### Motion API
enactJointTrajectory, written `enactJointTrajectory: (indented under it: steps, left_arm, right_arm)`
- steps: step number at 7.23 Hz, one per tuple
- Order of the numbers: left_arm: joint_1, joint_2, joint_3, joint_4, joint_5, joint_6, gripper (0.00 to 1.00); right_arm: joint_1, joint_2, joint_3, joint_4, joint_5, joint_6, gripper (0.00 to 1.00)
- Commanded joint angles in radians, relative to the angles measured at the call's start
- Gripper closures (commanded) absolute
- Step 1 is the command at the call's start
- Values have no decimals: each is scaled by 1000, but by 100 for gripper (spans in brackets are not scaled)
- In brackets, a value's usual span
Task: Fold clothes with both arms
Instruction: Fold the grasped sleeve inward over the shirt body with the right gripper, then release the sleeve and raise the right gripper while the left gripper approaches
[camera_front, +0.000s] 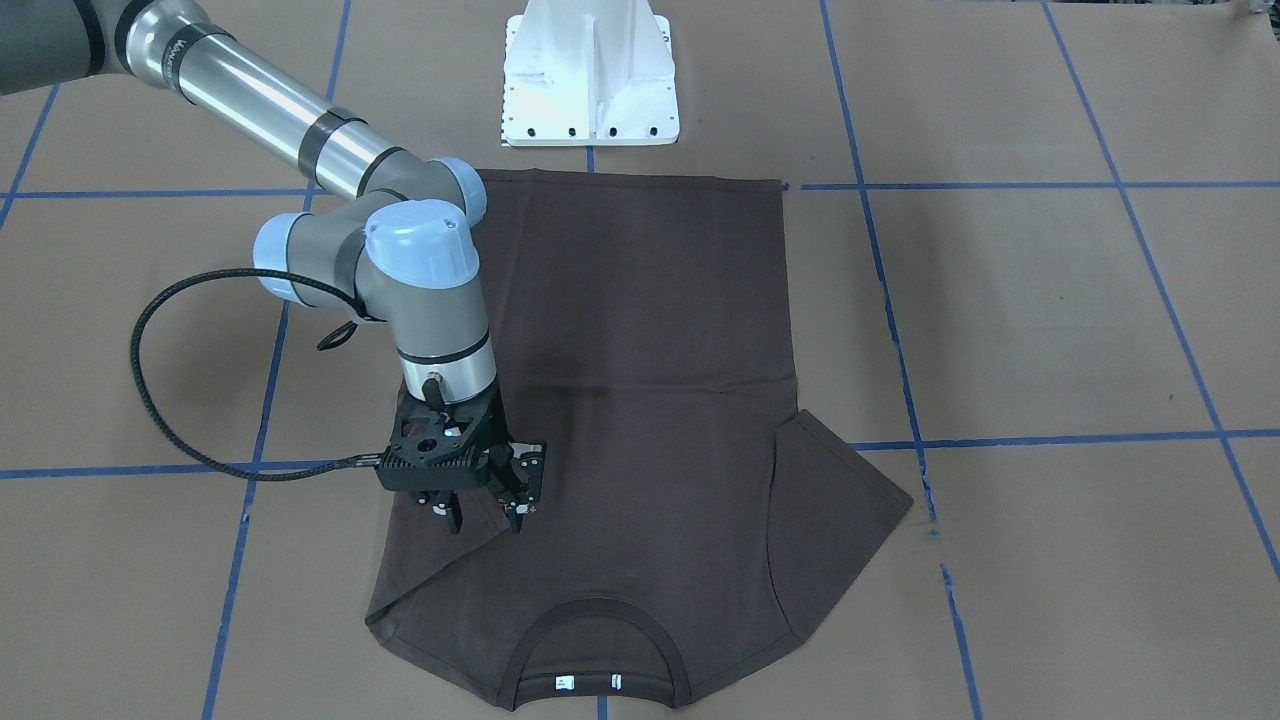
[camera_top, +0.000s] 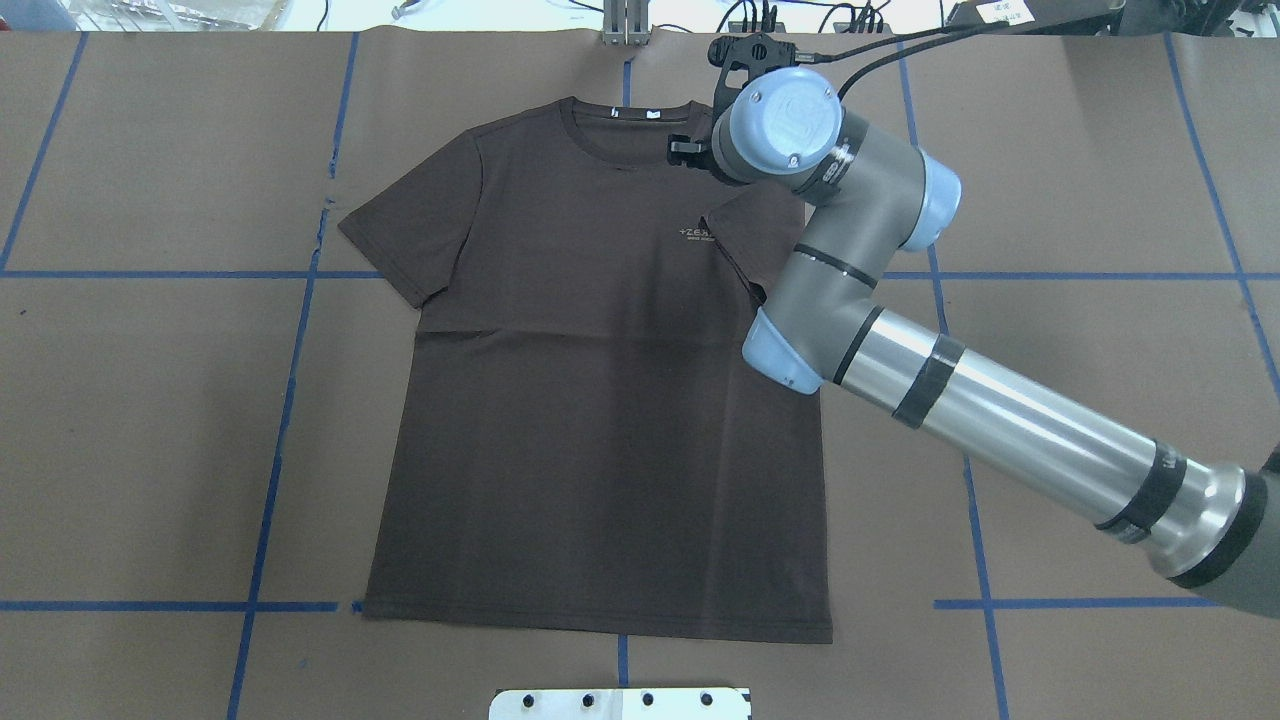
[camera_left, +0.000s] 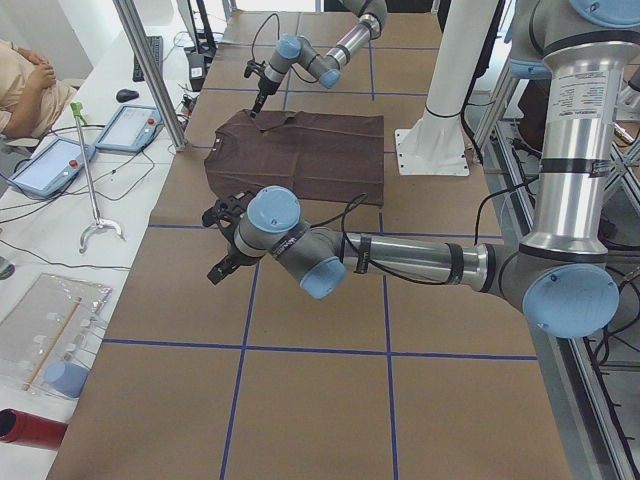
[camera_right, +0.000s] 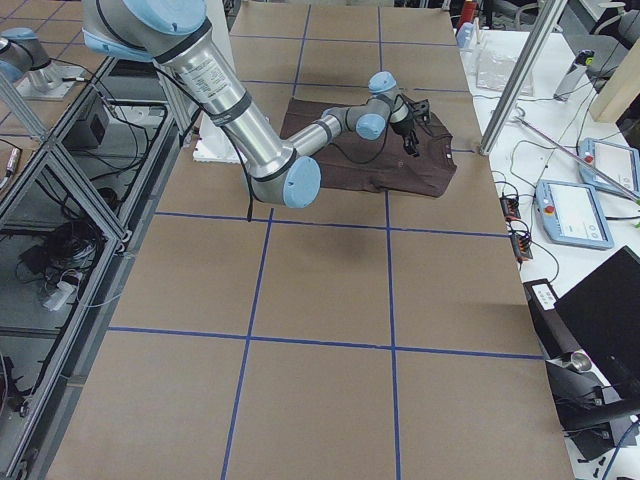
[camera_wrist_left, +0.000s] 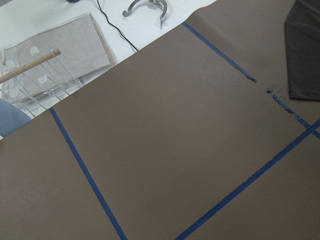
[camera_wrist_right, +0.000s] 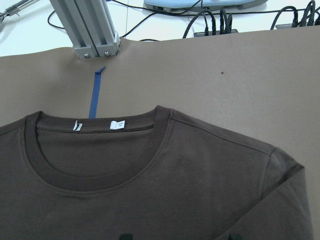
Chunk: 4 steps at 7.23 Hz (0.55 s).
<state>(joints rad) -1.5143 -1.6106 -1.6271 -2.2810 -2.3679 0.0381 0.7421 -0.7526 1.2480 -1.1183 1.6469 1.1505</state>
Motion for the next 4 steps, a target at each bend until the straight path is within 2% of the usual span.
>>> enactJointTrajectory:
  steps: [1, 2, 3, 4]
  left_arm:
    - [15, -38, -13, -52, 2, -96, 0]
    - [116, -78, -16, -54, 13, -268, 0]
    - [208, -115, -14, -55, 136, -470, 0]
    - [315, -152, 2, -58, 279, -668, 1]
  right_arm:
    - [168, -51, 54, -38, 296, -183, 0]
    - [259, -129, 127, -66, 414, -301, 0]
    - [346, -193, 177, -92, 514, -407, 0]
    - [421, -261, 198, -95, 572, -508, 0]
